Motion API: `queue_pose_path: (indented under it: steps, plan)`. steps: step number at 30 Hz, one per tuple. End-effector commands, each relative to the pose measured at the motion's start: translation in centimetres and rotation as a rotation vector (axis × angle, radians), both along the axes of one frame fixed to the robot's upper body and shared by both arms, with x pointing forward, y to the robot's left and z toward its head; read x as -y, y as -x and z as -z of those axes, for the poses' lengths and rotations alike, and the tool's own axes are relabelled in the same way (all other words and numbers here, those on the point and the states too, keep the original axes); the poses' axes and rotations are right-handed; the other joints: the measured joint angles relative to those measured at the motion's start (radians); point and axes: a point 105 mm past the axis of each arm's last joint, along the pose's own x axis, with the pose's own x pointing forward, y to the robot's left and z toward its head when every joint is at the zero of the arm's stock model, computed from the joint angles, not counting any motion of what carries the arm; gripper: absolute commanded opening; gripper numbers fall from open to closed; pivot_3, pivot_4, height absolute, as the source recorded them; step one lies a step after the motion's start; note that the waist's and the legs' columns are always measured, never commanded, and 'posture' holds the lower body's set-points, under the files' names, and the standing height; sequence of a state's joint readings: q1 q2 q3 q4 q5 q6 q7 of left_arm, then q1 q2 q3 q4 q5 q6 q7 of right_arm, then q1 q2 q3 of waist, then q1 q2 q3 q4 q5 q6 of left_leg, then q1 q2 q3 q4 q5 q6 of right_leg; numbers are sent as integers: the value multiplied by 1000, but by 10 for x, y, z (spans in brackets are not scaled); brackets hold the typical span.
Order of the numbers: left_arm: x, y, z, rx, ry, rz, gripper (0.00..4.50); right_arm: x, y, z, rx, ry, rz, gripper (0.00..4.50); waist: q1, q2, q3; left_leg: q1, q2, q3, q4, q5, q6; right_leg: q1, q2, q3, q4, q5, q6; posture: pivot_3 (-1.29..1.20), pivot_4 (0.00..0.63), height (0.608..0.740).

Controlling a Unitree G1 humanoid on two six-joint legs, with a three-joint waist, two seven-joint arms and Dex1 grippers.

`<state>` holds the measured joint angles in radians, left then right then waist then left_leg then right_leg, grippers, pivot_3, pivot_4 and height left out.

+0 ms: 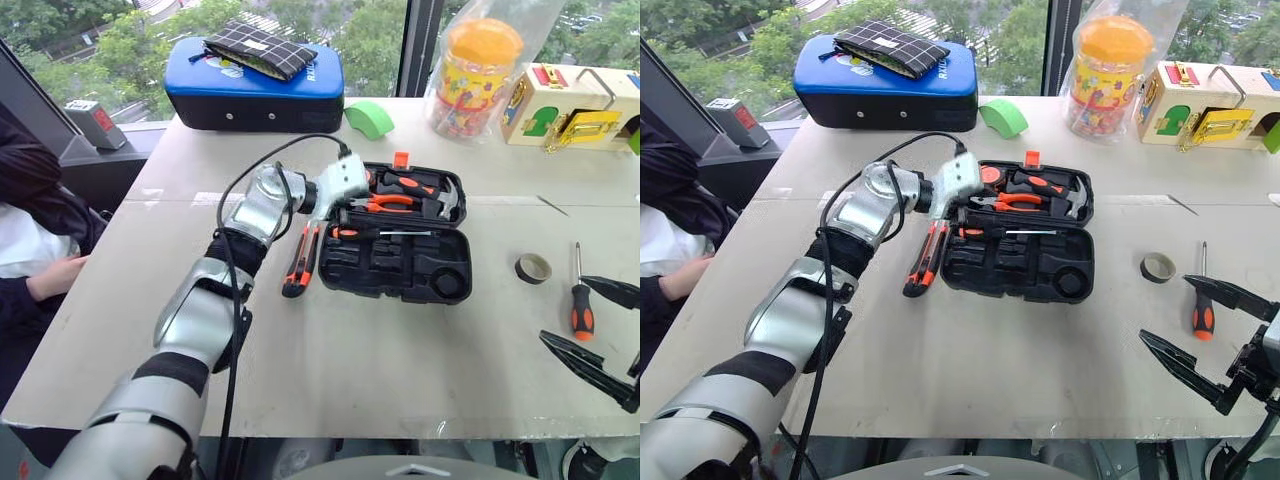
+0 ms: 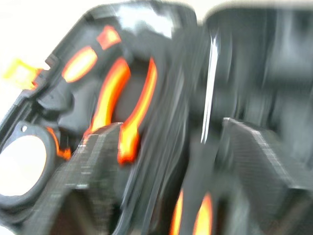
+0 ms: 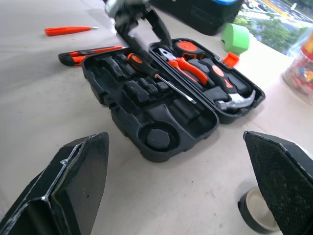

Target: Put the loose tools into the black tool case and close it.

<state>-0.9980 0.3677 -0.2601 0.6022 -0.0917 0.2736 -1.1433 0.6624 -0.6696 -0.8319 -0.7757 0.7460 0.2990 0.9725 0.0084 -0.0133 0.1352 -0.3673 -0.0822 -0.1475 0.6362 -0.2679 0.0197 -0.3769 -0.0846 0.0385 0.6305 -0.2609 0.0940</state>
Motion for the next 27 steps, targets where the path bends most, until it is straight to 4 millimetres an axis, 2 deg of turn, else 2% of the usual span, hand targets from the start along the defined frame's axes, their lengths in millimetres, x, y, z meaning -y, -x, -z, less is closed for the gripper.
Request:
queue_pose_path:
  steps: [1,3,4,8,10,13,16,19,21,24,25,27]
  plan:
    - [2,4,8,-90,89,-99,1397,-5,0,-3,38,5,4,4500,-2,1,-1,1,0,0,0,1,-1,0,0,1,1,0,0,0,150,740]
    - [1,3,24,-108,84,-179,341,-5,0,-2,39,-1,13,4500,1,0,0,1,0,1,0,1,-1,0,0,2,2,0,0,0,150,740]
    - [-1,4,36,-118,57,-209,18,-6,0,-1,37,-3,15,4500,2,0,0,2,0,1,0,0,0,0,0,2,2,0,0,0,150,740]
    - [-13,10,85,-127,-112,-273,18,-6,1,2,28,-5,35,4500,6,-1,-3,4,0,2,1,-1,1,1,-1,3,4,0,0,0,150,740]
    - [-13,18,99,-141,-158,-251,18,-6,2,5,13,-10,48,4500,5,0,-8,5,0,2,0,-1,1,2,-1,3,4,0,0,0,150,740]
    - [-12,22,108,-162,-168,-256,18,-8,4,8,-3,-21,74,4500,5,0,-14,5,0,3,0,-1,1,2,-1,4,4,0,0,0,150,740]
    - [-5,16,96,-167,-69,-260,18,-11,5,9,-12,-32,115,4500,6,1,-17,5,0,3,0,-1,1,2,-1,4,4,0,0,0,150,740]
    - [10,19,53,-149,176,-163,18,-6,5,13,-34,-44,209,4500,6,3,-18,5,0,3,0,-1,1,1,-2,4,4,0,0,0,150,740]
    - [10,32,26,-163,291,-47,18,4,1,18,-68,-49,326,4500,6,1,-14,3,0,3,0,-1,1,0,-2,4,5,0,0,0,150,740]
    - [5,67,2,-204,338,173,18,26,-5,29,-143,13,544,4500,4,-1,-12,-1,0,1,0,0,0,-3,-2,3,4,0,0,0,150,740]
    - [6,77,-2,-226,346,223,543,36,-7,35,-186,29,612,4500,3,0,-12,-1,0,2,0,1,-3,-4,-2,4,4,0,-1,0,150,740]
    - [5,101,-5,-235,309,335,1269,56,-12,48,-265,20,737,4500,4,1,-12,-1,0,2,0,2,-3,-4,-2,4,3,0,-1,0,150,740]
